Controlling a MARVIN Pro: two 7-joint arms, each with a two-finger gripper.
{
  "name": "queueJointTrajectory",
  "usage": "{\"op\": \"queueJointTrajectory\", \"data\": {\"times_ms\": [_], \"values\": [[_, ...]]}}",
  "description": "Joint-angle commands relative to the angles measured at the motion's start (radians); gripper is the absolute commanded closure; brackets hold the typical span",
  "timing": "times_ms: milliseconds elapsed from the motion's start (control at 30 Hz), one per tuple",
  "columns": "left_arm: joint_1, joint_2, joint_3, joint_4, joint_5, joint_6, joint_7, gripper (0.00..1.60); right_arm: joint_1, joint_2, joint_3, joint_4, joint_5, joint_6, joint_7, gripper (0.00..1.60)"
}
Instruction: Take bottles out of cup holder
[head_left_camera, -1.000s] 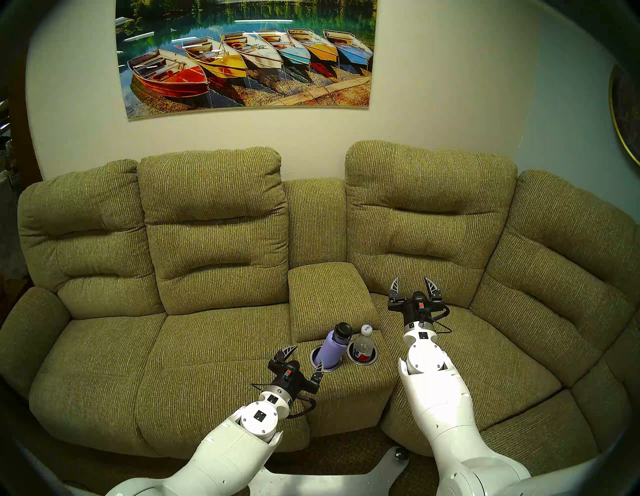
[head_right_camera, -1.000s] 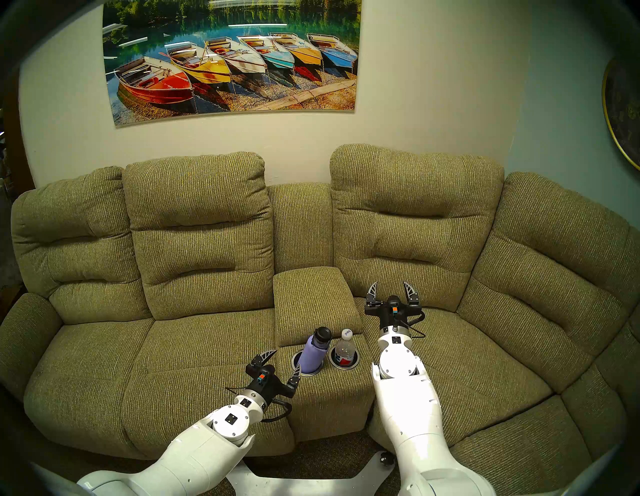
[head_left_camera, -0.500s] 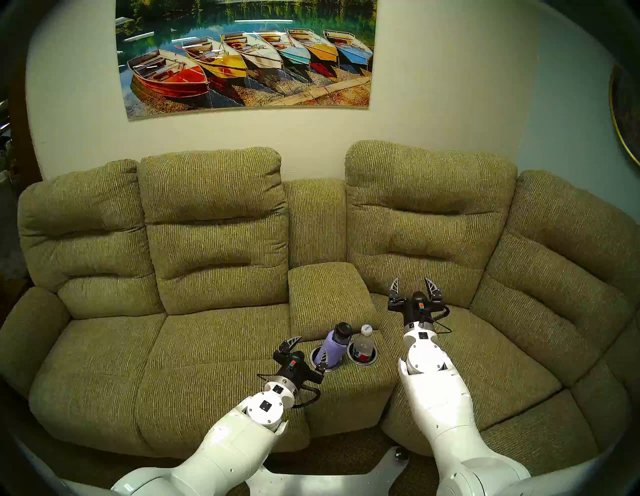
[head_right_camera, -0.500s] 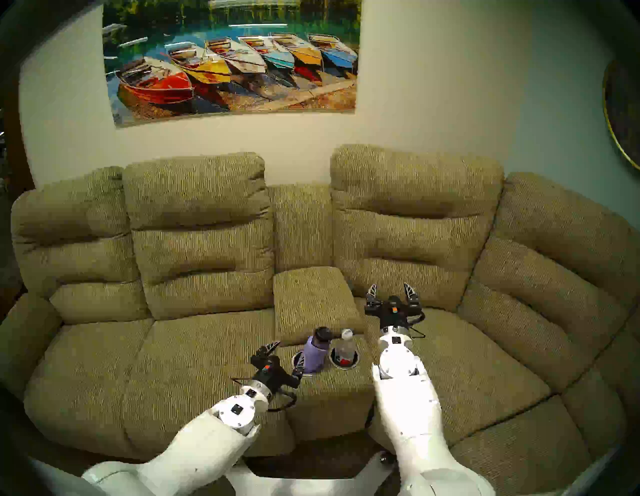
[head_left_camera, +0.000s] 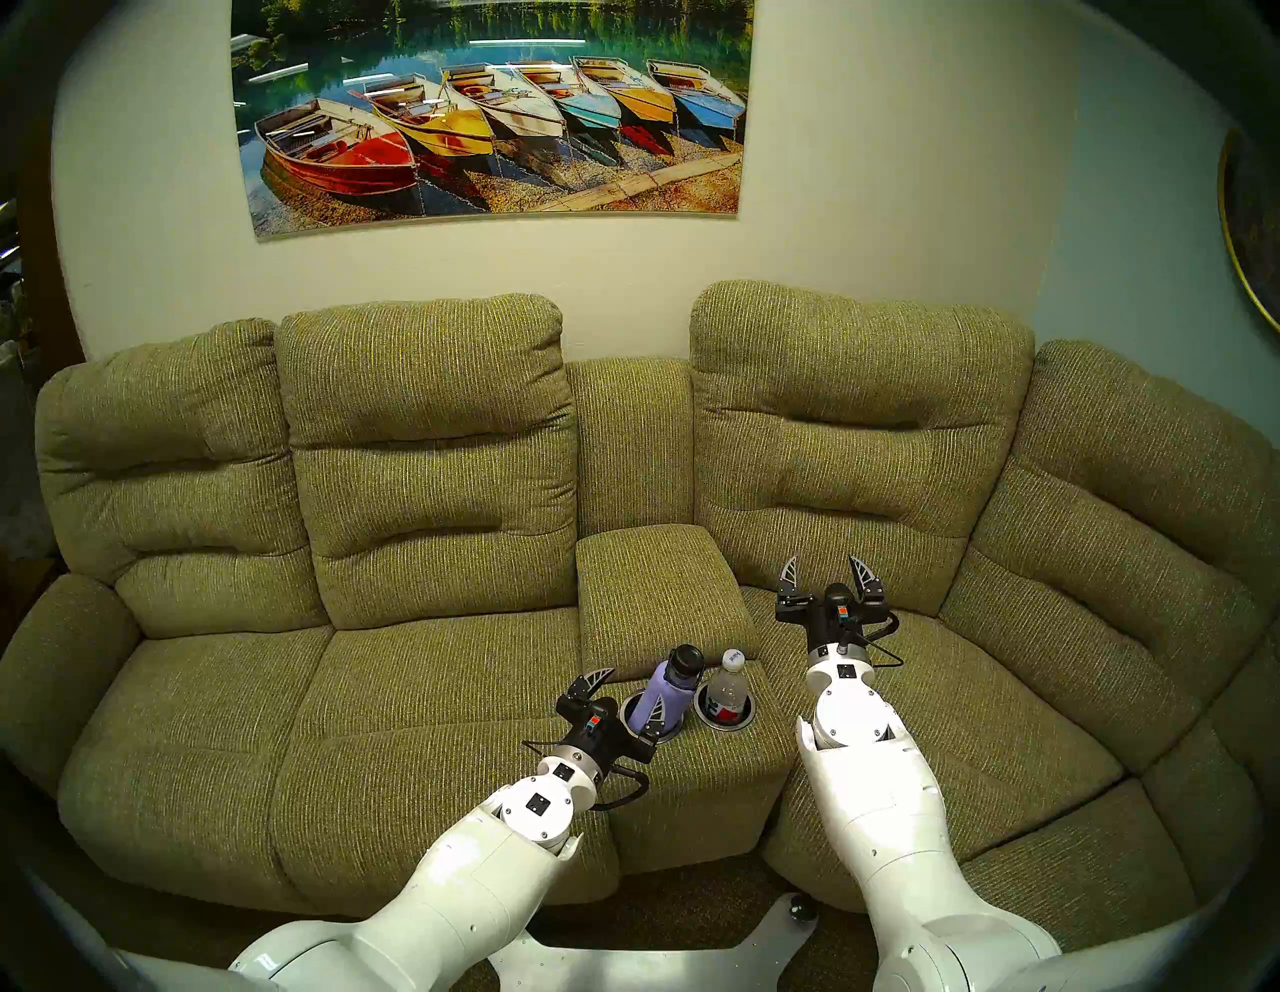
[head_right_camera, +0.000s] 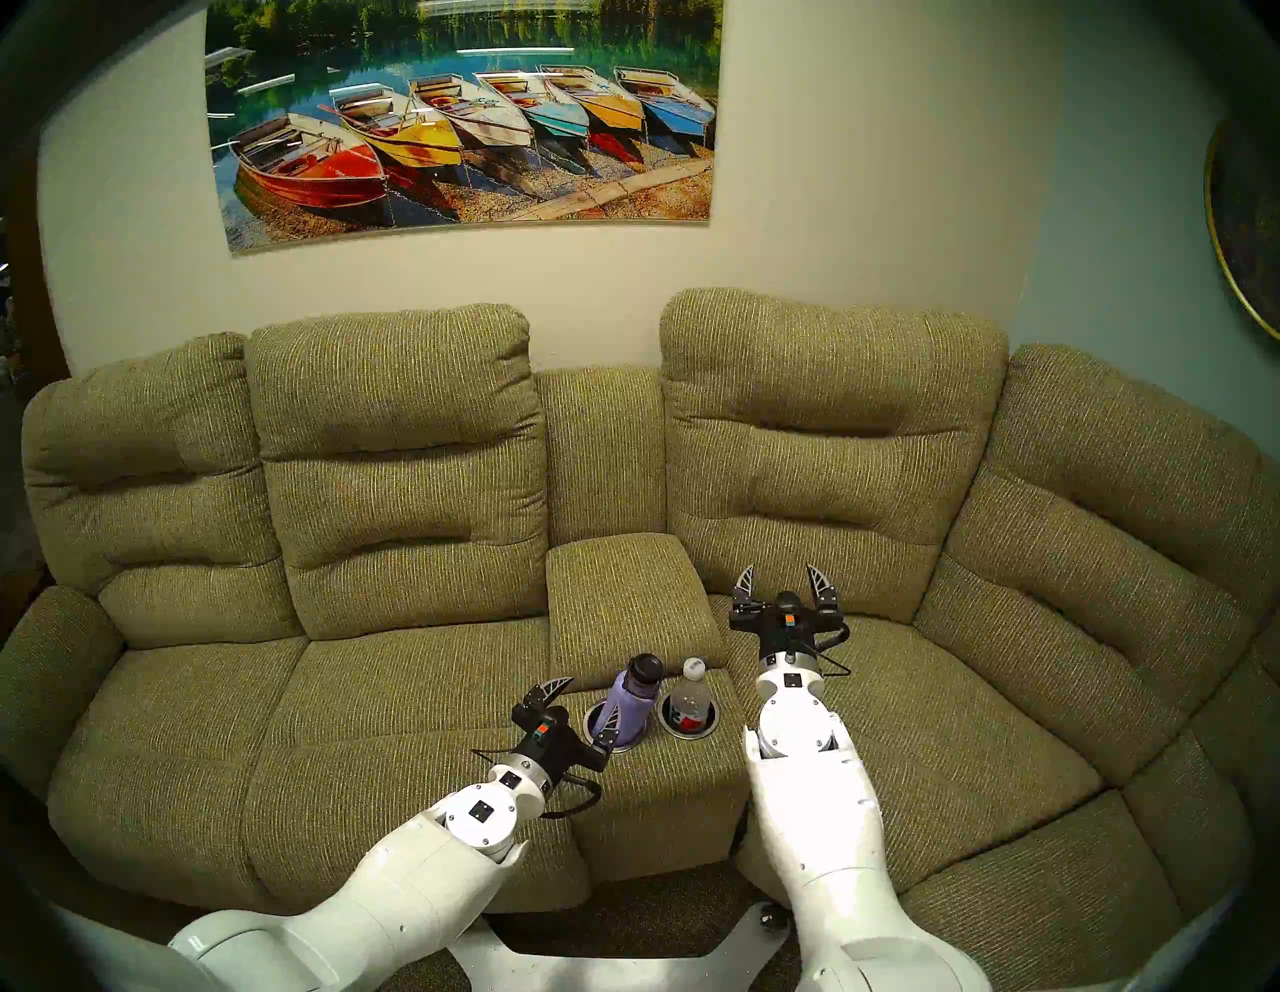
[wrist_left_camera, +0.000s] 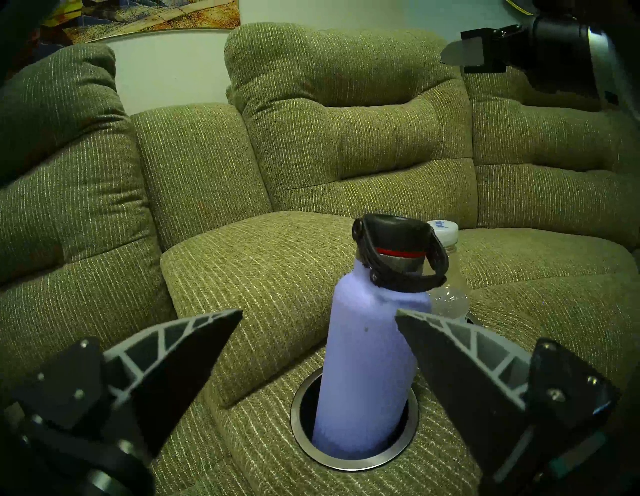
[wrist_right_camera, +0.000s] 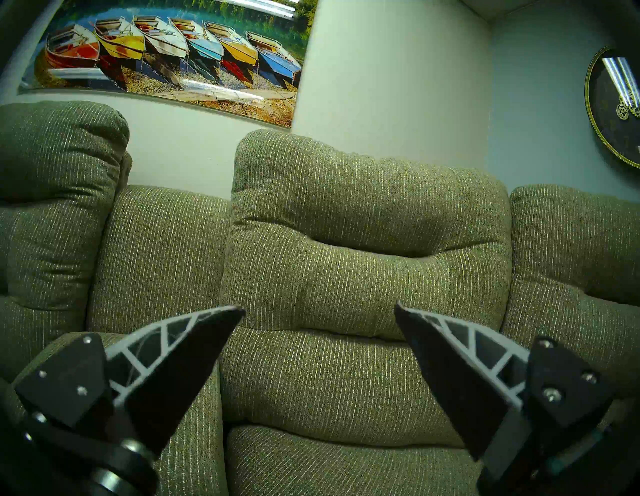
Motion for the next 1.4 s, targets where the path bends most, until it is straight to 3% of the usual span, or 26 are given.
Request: {"op": "queueJointTrajectory", "data": {"times_ms": [0,1367], "values": [[-0.035,-0.021,0.003,0.015,0.012,-0.013,0.015,0.0,0.01,0.001,-0.001,-0.018,0.0,-0.002,0.001,0.0],[-0.226,-0.137,0.027,0.314,0.014,-0.065,-0.008,0.0,0.011,0.001,-0.001,-0.017,0.0,-0.003,0.001,0.0]]}}
